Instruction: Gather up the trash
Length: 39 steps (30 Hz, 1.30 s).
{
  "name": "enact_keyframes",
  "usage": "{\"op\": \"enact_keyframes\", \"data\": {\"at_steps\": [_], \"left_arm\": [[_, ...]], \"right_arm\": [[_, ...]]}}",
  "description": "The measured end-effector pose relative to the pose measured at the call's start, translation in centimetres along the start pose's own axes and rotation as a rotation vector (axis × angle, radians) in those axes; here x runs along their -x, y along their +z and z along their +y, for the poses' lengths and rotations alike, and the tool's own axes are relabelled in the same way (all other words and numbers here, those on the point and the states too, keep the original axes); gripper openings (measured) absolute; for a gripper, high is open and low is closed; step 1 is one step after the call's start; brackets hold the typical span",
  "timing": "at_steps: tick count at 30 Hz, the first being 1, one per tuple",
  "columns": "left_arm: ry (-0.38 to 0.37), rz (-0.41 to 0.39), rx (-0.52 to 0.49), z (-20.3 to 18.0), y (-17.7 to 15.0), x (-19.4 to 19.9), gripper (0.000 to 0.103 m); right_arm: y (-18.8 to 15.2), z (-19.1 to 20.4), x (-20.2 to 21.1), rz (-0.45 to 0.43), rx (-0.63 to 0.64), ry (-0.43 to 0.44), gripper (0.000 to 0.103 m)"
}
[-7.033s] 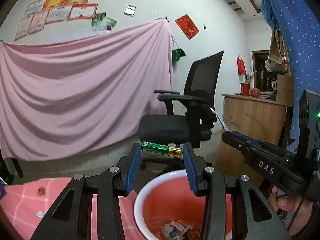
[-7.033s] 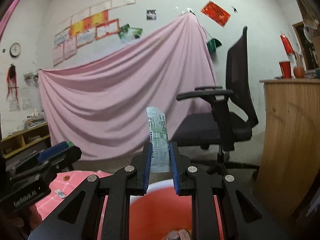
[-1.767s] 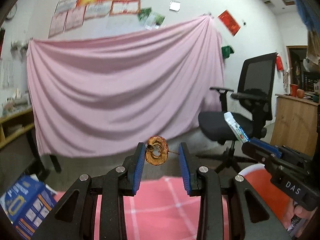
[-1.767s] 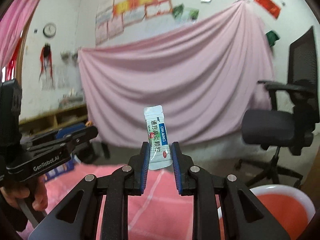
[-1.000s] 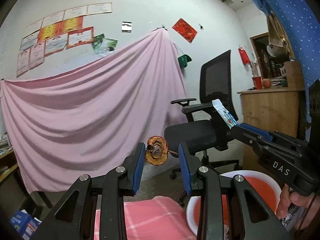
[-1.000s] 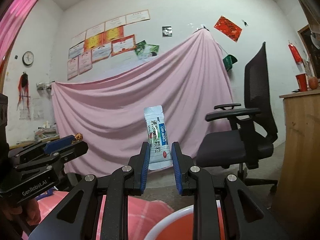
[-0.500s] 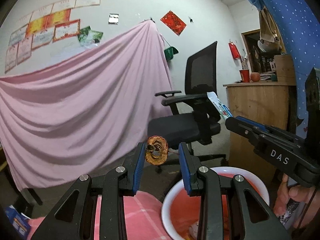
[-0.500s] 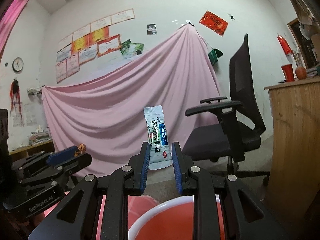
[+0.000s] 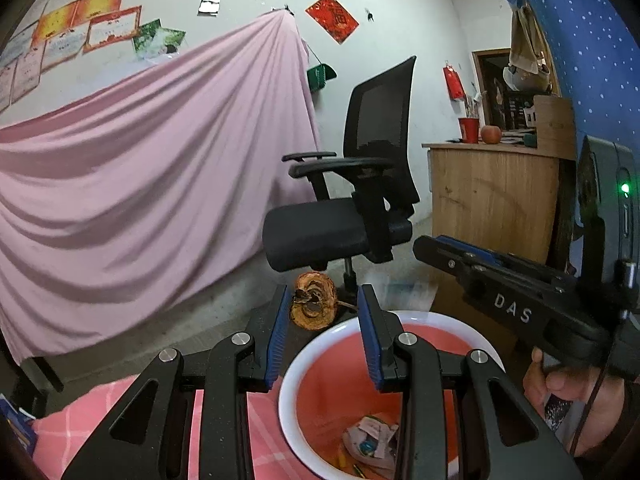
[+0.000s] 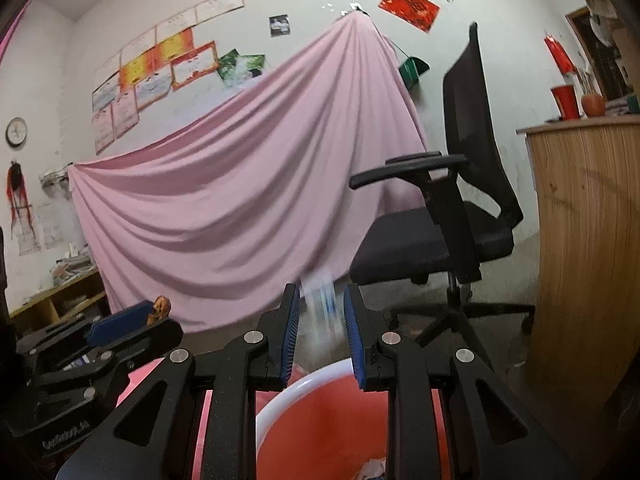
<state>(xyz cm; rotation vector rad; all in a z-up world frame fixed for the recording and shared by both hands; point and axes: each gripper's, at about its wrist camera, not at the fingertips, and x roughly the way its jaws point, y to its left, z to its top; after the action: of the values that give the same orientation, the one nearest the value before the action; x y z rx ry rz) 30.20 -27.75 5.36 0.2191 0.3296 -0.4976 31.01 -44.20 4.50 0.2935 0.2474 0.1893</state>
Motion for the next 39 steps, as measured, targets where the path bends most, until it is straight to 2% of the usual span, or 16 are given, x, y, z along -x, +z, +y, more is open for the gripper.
{"op": "enact_keyframes", "data": {"at_steps": [9, 11, 13, 19, 29, 32, 33, 35, 37, 39], "left_arm": [[-0.041, 0.068, 0.037, 0.3, -0.6, -1.2, 0.030], [-0.048, 0.083, 0.042, 0.3, -0.7, -1.4, 0.034], [-0.051, 0.092, 0.051, 0.4, -0.8, -1.5, 0.040], [-0.045, 0.101, 0.082, 1.3, -1.2, -1.3, 0.040], [0.021, 0.111, 0.151, 3.8, -0.9, 0.1, 0.040], [0.050, 0.106, 0.168, 4.6, -0.7, 0.8, 0.043], [0.059, 0.108, 0.178, 5.0, -0.7, 1.0, 0.048], [0.075, 0.100, 0.199, 5.8, -0.8, 1.5, 0.049], [0.094, 0.099, 0.227, 6.8, -1.0, 1.9, 0.050], [0.113, 0.107, 0.264, 7.7, -1.2, 2.4, 0.055]], "right_arm": [[-0.2, -1.5, -0.4, 0.039, -0.057, -0.024, 0.021], [-0.2, -1.7, -0.4, 0.044, -0.066, -0.031, 0.021], [-0.2, -1.7, -0.4, 0.048, -0.073, -0.037, 0.026], [-0.2, -1.9, -0.5, 0.056, -0.077, -0.053, 0.028], [-0.3, -1.2, -0.7, 0.067, -0.061, -0.058, 0.032], [-0.3, -0.9, -0.7, 0.064, -0.048, -0.057, 0.038], [-0.3, -0.8, -0.7, 0.065, -0.045, -0.057, 0.038], [-0.3, -0.4, -0.7, 0.063, -0.037, -0.052, 0.041], [-0.2, -0.1, -0.6, 0.054, -0.026, -0.051, 0.050], [-0.3, 0.3, -0.5, 0.046, -0.009, -0.056, 0.053]]}}
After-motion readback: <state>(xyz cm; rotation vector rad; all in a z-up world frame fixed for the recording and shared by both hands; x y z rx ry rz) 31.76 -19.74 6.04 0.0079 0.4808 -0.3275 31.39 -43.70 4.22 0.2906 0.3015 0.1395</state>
